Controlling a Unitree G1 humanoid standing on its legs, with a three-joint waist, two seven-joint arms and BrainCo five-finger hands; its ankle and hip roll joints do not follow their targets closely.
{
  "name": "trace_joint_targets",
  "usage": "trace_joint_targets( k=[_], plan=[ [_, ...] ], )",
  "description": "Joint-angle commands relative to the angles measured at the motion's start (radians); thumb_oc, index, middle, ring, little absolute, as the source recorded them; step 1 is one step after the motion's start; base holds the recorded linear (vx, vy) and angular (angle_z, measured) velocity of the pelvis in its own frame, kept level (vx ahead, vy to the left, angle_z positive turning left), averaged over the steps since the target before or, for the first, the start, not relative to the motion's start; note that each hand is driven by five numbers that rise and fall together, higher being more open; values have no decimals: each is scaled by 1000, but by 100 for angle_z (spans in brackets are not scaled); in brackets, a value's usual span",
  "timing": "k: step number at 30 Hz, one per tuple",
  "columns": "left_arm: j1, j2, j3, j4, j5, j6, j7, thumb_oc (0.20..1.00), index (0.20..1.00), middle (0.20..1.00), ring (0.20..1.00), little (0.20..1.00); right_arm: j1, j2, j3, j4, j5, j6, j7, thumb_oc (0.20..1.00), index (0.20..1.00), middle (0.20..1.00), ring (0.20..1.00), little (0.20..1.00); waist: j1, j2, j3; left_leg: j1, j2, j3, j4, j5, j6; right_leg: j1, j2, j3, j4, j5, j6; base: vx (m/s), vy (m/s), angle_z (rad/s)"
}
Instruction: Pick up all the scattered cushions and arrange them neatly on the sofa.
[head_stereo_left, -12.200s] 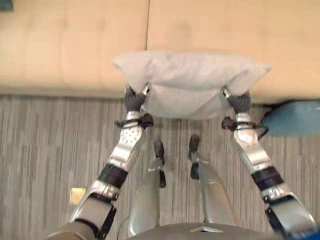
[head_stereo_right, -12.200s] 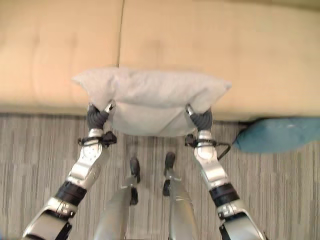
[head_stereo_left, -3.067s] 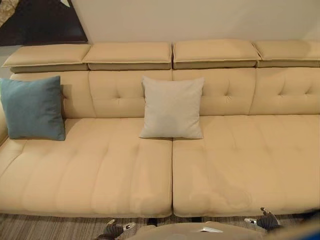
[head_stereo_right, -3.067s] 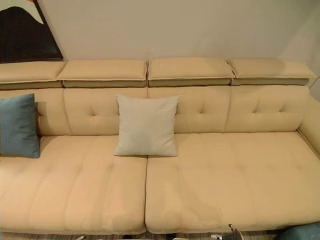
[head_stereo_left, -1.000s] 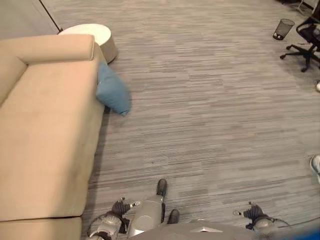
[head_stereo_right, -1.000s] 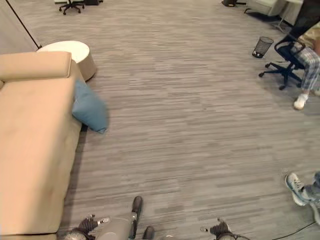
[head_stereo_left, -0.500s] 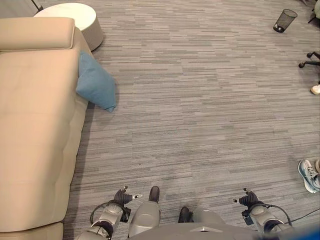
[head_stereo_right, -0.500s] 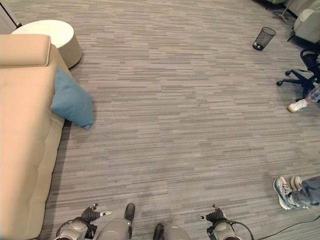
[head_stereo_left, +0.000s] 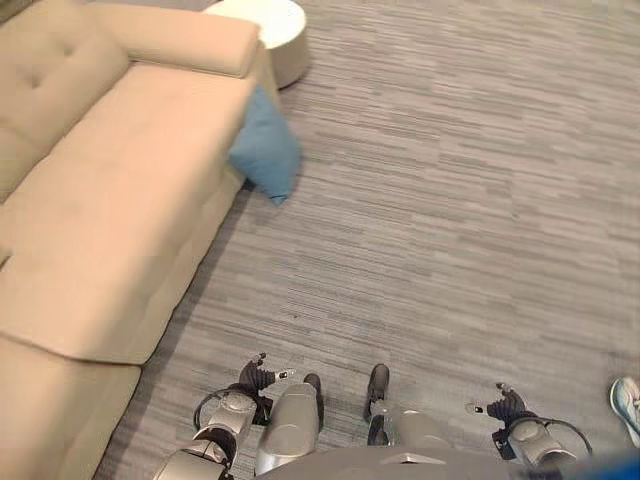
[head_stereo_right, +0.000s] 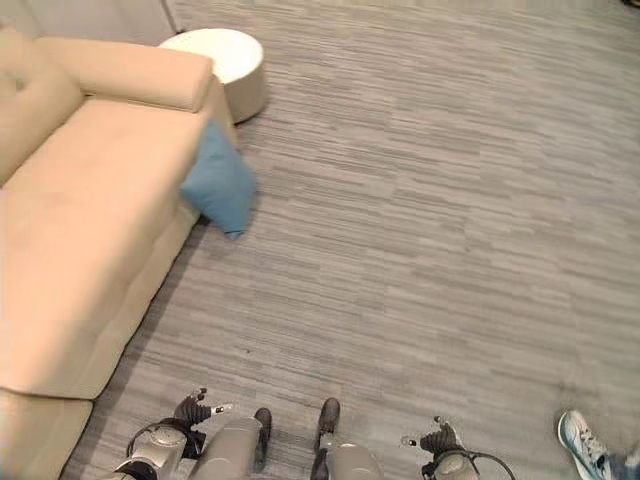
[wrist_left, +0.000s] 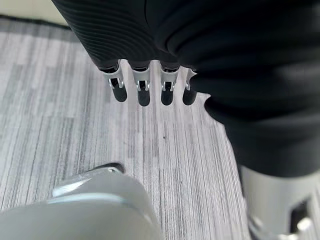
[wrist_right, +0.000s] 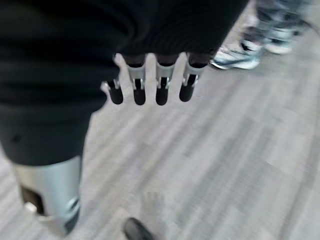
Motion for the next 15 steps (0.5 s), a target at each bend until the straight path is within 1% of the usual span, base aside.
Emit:
trace_joint_targets(
  k=[1, 2, 4, 5, 6, 7, 8, 9, 10, 12, 14, 15],
  plan=[
    [31, -10, -32, 16, 9, 1, -12, 1000, 1000, 1000, 1000, 1000, 28, -15, -27, -15, 45, -9, -23, 1000, 1000, 1000, 1000, 1000, -8, 14, -17, -21, 9, 62, -84, 49, 33, 66, -30, 42, 84, -126, 164, 436, 161, 84],
    [44, -7, -20, 25, 9, 4, -12, 1000, 1000, 1000, 1000, 1000, 35, -6, -32, -23, 39, -9, -19, 1000, 1000, 1000, 1000, 1000, -13, 13, -33, 10, 12, 73, -110, 44, 41, 81, -38, 33, 103, -138, 174, 493, 221, 56],
    [56, -3, -8, 33, 10, 6, -12, 1000, 1000, 1000, 1000, 1000, 42, 1, -35, -24, 33, -9, -15, 1000, 1000, 1000, 1000, 1000, -14, 7, -44, 19, -4, 69, -98, 31, 52, 94, -63, 34, 136, -147, 185, 451, 284, 3],
    [68, 8, 5, 42, 8, 10, -15, 1000, 1000, 1000, 1000, 1000, 42, 6, -44, -24, 23, -4, -7, 1000, 1000, 1000, 1000, 1000, -5, 0, -50, 57, -29, 73, -88, -11, 82, 78, -114, 35, 261, -145, 209, 492, 391, -9],
    [68, 18, 8, 44, 16, 13, -14, 1000, 1000, 1000, 1000, 1000, 35, 5, -50, -24, 24, -4, -5, 1000, 1000, 1000, 1000, 1000, -7, 1, -46, 84, -43, 80, -76, -42, 104, 43, -147, 35, 376, -101, 225, 493, 410, -7],
    [66, 24, 6, 46, 20, 14, -13, 1000, 1000, 1000, 1000, 1000, 35, 6, -52, -27, 25, -6, -5, 1000, 1000, 1000, 1000, 1000, -11, 6, -41, 103, -47, 78, -76, -54, 111, 14, -154, 38, 439, -78, 224, 299, 235, -12],
    [66, 26, 4, 47, 23, 14, -12, 1000, 1000, 1000, 1000, 1000, 34, 7, -52, -28, 26, -7, -6, 1000, 1000, 1000, 1000, 1000, -15, 12, -41, 118, -48, 75, -82, -59, 115, -11, -149, 44, 469, -68, 219, 340, 151, 14],
    [65, 29, 1, 43, 24, 12, -11, 1000, 1000, 1000, 1000, 1000, 29, 5, -50, -33, 31, -12, -4, 1000, 1000, 1000, 1000, 1000, -34, 25, -34, 169, -51, 55, -107, -68, 115, -72, -121, 57, 479, -63, 204, 369, 92, 29],
    [62, 29, -2, 40, 23, 11, -11, 1000, 1000, 1000, 1000, 1000, 24, 5, -49, -34, 31, -12, -4, 1000, 1000, 1000, 1000, 1000, -41, 27, -34, 192, -55, 47, -121, -73, 114, -97, -112, 49, 442, -65, 202, 404, 35, 52],
    [60, 27, -3, 42, 30, 12, -11, 1000, 1000, 1000, 1000, 1000, 21, 5, -47, -37, 30, -12, -3, 1000, 1000, 1000, 1000, 1000, -54, 25, -30, 244, -63, 39, -147, -96, 107, -111, -114, 2, 341, -49, 204, 323, -48, 43],
    [56, 24, -2, 45, 36, 11, -14, 1000, 1000, 1000, 1000, 1000, 19, 4, -49, -41, 31, -9, -2, 1000, 1000, 1000, 1000, 1000, -68, 16, -26, 281, -74, 22, -150, -119, 101, -142, -107, -21, 231, -5, 222, 381, -102, 16],
    [54, 21, 1, 50, 44, 6, -17, 1000, 1000, 1000, 1000, 1000, 22, 3, -53, -44, 27, -4, -1, 1000, 1000, 1000, 1000, 1000, -82, 9, -21, 316, -79, 6, -152, -137, 93, -175, -103, -26, 151, 30, 241, 426, -136, 11]
  ],
)
